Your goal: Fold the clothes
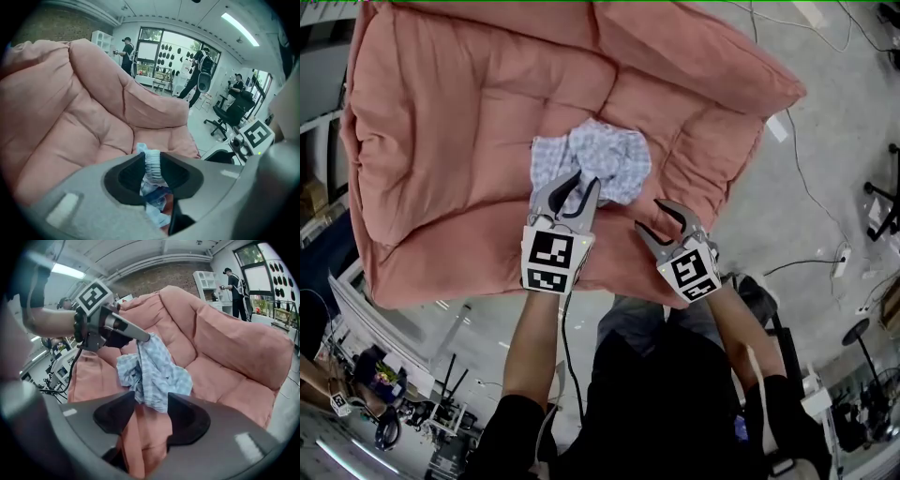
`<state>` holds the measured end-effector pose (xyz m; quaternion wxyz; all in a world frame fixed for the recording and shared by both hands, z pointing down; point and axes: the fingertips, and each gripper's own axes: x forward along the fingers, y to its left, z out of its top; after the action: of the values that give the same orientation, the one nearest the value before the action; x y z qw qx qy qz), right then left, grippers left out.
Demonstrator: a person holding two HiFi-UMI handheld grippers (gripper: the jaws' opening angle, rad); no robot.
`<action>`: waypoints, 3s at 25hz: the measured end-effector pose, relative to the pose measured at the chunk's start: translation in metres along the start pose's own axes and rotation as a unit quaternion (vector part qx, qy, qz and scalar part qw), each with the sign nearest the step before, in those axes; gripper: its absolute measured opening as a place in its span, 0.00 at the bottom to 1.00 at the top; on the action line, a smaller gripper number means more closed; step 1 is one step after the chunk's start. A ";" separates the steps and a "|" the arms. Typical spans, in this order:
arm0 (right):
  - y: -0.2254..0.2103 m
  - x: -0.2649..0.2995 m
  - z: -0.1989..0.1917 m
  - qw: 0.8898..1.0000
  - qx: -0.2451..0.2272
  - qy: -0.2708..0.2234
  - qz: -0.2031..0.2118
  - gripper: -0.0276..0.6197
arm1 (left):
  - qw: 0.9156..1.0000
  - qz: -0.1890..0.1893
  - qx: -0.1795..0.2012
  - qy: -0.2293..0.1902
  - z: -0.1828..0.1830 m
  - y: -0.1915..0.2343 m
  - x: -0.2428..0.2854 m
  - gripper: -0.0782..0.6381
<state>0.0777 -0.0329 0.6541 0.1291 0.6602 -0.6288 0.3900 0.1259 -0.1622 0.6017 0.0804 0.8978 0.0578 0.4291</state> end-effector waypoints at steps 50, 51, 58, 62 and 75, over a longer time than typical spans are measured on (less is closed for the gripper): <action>-0.040 -0.140 0.077 0.983 -0.007 -0.032 -0.183 0.19 | 0.995 -0.075 0.032 -0.066 0.097 -0.059 -0.068 0.24; -0.043 -0.152 0.088 0.981 -0.010 -0.041 -0.187 0.19 | 0.994 -0.075 0.038 -0.074 0.111 -0.063 -0.076 0.24; -0.038 -0.228 0.141 0.975 -0.039 -0.088 -0.198 0.19 | 0.989 -0.073 0.062 -0.114 0.177 -0.099 -0.136 0.23; -0.027 -0.259 0.152 0.976 -0.044 -0.105 -0.184 0.19 | 0.985 -0.052 0.094 -0.135 0.204 -0.122 -0.165 0.23; -0.002 -0.380 0.142 0.965 -0.104 -0.143 -0.192 0.19 | 0.975 -0.042 0.103 -0.193 0.254 -0.233 -0.227 0.23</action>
<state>0.1656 0.1508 0.3034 0.1779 0.8003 -0.5396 0.1915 0.1738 0.0033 0.2266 0.0152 0.9639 0.1225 0.2357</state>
